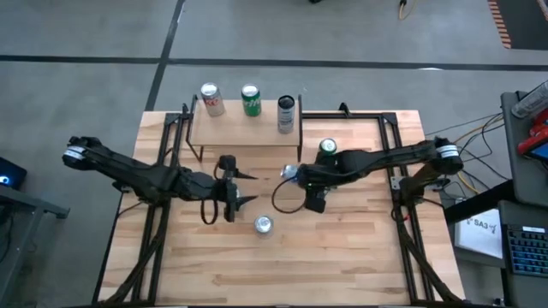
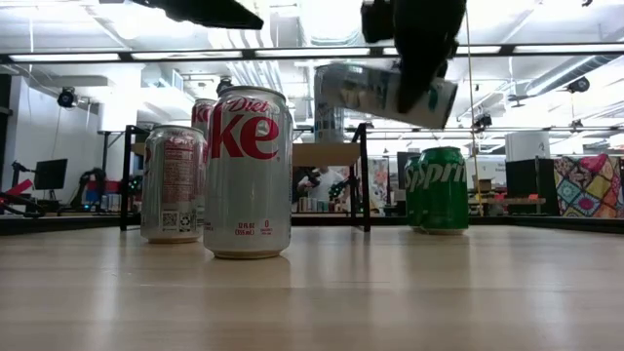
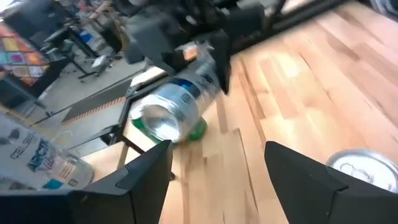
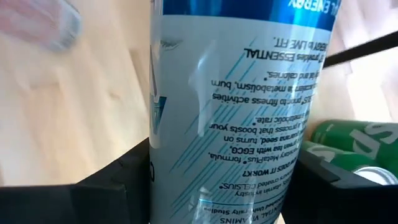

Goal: Place canned beverage on shelf
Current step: Put the white-blue soda can aligned with the other white-blue soda can on the shelf

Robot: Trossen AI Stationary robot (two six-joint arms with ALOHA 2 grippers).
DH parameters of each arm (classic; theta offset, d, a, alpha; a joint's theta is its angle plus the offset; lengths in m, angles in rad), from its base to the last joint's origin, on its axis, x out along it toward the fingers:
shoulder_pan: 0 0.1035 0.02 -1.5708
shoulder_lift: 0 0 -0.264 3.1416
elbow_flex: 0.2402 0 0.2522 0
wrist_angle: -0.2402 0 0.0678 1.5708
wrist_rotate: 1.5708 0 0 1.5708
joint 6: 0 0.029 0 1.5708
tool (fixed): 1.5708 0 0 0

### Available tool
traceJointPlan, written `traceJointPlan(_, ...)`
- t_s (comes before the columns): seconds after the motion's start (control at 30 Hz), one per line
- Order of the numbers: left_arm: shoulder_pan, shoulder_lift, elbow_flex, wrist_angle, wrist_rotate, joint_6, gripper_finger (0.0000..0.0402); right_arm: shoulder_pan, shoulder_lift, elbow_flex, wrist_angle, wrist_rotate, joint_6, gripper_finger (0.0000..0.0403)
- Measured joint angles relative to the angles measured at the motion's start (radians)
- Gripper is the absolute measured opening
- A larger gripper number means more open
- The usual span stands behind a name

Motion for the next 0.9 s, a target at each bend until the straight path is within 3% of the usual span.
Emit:
traceJointPlan(0.4,0.008,-0.001,0.059,0.059,0.017,0.026,0.0242,0.058,-0.025,-0.001,0.014,-0.001,0.066,0.0237)
traceJointPlan(0.57,0.036,-0.001,0.059,0.079,0.010,-0.091,0.0277,0.058,-0.025,-0.001,0.008,-0.001,0.058,0.0237)
traceJointPlan(0.7,0.043,0.000,0.059,0.078,0.004,-0.069,0.0302,0.058,-0.025,-0.001,0.008,-0.001,0.055,0.0237)
traceJointPlan(0.9,0.044,0.000,0.059,0.077,0.073,-0.063,0.0319,0.058,-0.025,-0.001,0.008,-0.001,0.045,0.0237)
